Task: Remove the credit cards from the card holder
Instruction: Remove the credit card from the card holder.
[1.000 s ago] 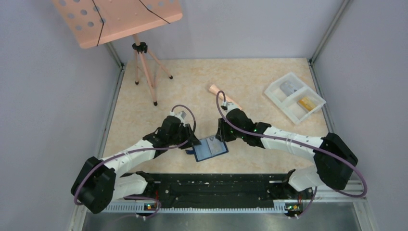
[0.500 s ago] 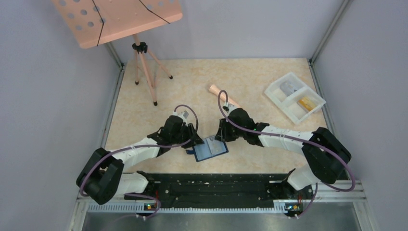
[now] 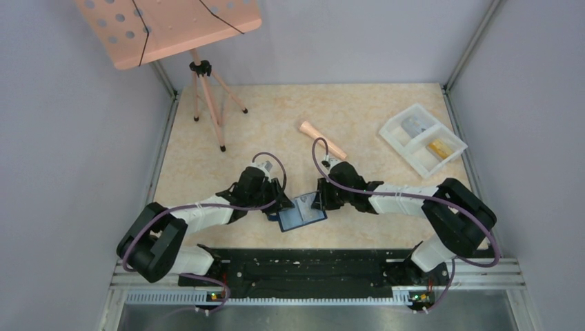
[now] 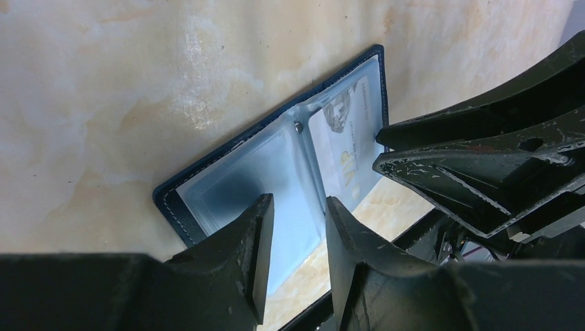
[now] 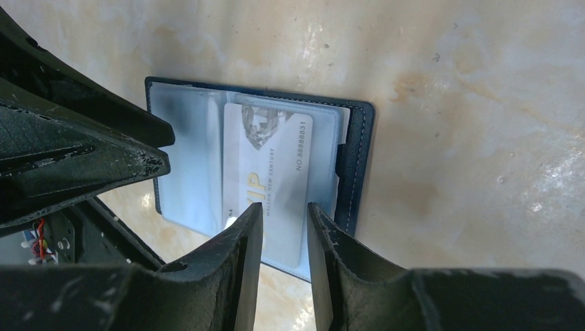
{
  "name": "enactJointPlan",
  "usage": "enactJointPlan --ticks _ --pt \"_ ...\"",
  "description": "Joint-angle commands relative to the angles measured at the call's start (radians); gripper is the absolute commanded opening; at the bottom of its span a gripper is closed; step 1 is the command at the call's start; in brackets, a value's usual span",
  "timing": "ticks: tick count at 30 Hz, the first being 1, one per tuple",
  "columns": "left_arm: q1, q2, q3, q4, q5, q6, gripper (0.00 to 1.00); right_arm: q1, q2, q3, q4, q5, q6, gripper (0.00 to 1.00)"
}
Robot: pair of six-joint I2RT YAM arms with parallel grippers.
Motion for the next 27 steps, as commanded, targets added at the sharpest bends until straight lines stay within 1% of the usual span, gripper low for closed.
enactJointPlan --ticks 1,15,27 --pt "-0.002 0.010 -0.018 0.071 0.020 0.001 0.39 -0.009 0.015 -0.031 0.078 -0.031 0.027 0.30" --pt "-0.004 0.024 -0.035 0.118 0.031 -0.005 0.42 -0.010 0.031 -0.068 0.145 -0.074 0.064 0.25" --pt "-0.019 0.106 -0.027 0.178 0.051 -0.020 0.42 -0.010 0.030 -0.085 0.162 -0.074 0.072 0.24"
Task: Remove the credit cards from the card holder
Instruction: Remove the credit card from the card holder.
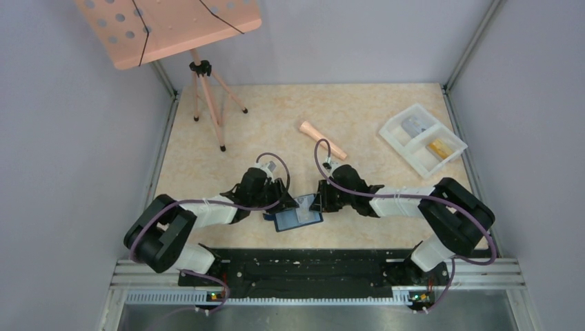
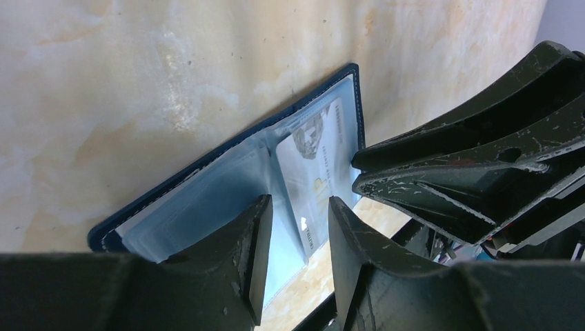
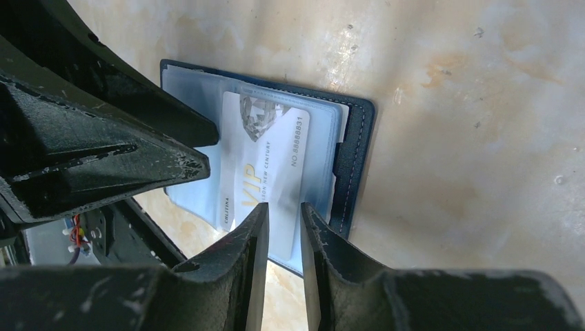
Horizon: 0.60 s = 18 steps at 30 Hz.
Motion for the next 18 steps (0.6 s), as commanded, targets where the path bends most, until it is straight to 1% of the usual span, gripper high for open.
enactJointPlan --ticks 1,7,14,16,18 --pt "-0.012 0.041 -0.003 0.054 0.011 -0.008 0.42 -0.005 0.015 -0.019 0.024 -0.005 0.002 0.24" --pt "-0.019 0.053 0.000 0.060 0.012 -0.011 0.41 -0.005 0.014 -0.024 0.029 -0.007 0.003 0.23" --pt "-0.025 0.090 0.004 0.092 0.038 -0.026 0.36 -0.006 0.013 -0.028 0.035 -0.007 0.006 0.23" --pt "-0.027 0.093 0.003 0.099 0.043 -0.031 0.33 -0.005 0.015 -0.029 0.034 -0.006 0.006 0.23" --pt "-0.027 0.091 0.002 0.100 0.045 -0.031 0.26 -0.005 0.013 -0.030 0.032 -0.003 0.007 0.23"
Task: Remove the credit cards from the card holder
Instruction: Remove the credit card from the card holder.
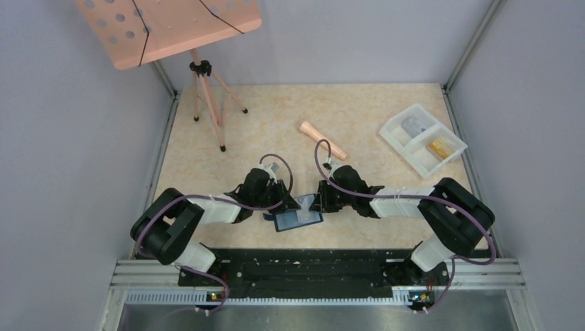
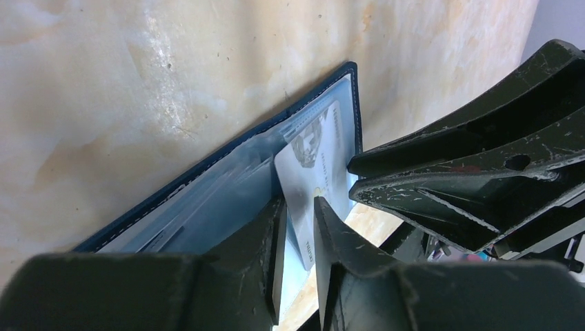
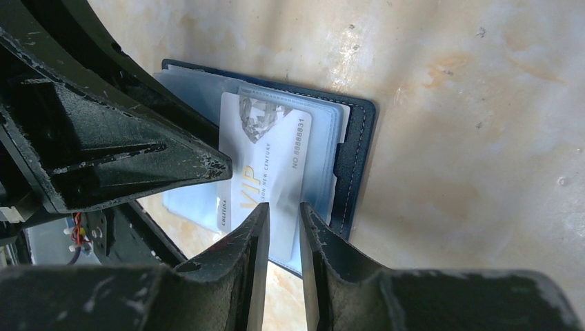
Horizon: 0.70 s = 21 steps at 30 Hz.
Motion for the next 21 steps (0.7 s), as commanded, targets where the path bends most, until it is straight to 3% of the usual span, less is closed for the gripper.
enactJointPlan --ticks 1,6,21 --pt "-0.012 0.011 0.001 0.002 0.013 -0.002 0.21 -0.005 0.011 -0.017 0.001 0.002 0.004 0.23" --pt "-0.011 -0.011 -0.004 -0.016 0.018 -0.009 0.01 -0.011 0.011 -0.021 -0.011 0.021 0.004 0.23" --pt "0.014 -0.130 -0.007 -0.170 -0.007 0.037 0.00 -0.040 -0.010 -0.035 -0.032 0.046 0.002 0.22"
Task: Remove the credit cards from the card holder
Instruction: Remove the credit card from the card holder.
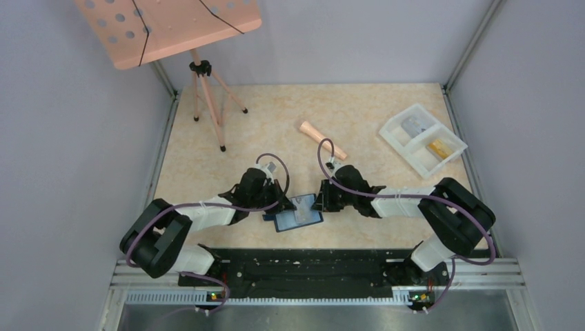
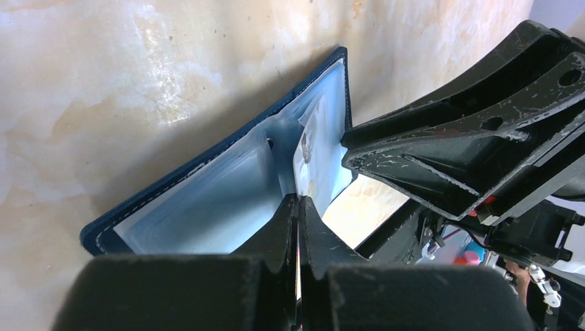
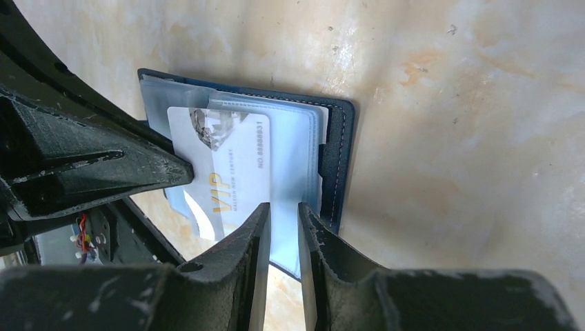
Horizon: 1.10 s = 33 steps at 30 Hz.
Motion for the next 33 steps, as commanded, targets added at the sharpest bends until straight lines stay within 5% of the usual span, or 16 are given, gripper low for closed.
enactJointPlan --ticks 1,15,23,33 --pt "0.013 -0.033 -0.010 -0.057 0.004 0.033 0.00 -0.020 -0.009 -0.023 -0.040 0.045 -0.015 0.22" --pt "0.042 -0.241 -0.005 -0.253 -0.051 0.100 0.00 -0.020 -0.075 -0.004 -0.026 -0.015 -0.062 0.24" --pt "0.041 -0.394 0.080 -0.455 -0.070 0.189 0.00 -0.021 -0.203 0.082 -0.162 -0.110 -0.273 0.30" --pt "0.041 -0.444 0.144 -0.534 0.147 0.308 0.00 -0.049 -0.312 0.112 -0.157 -0.340 -0.420 0.34"
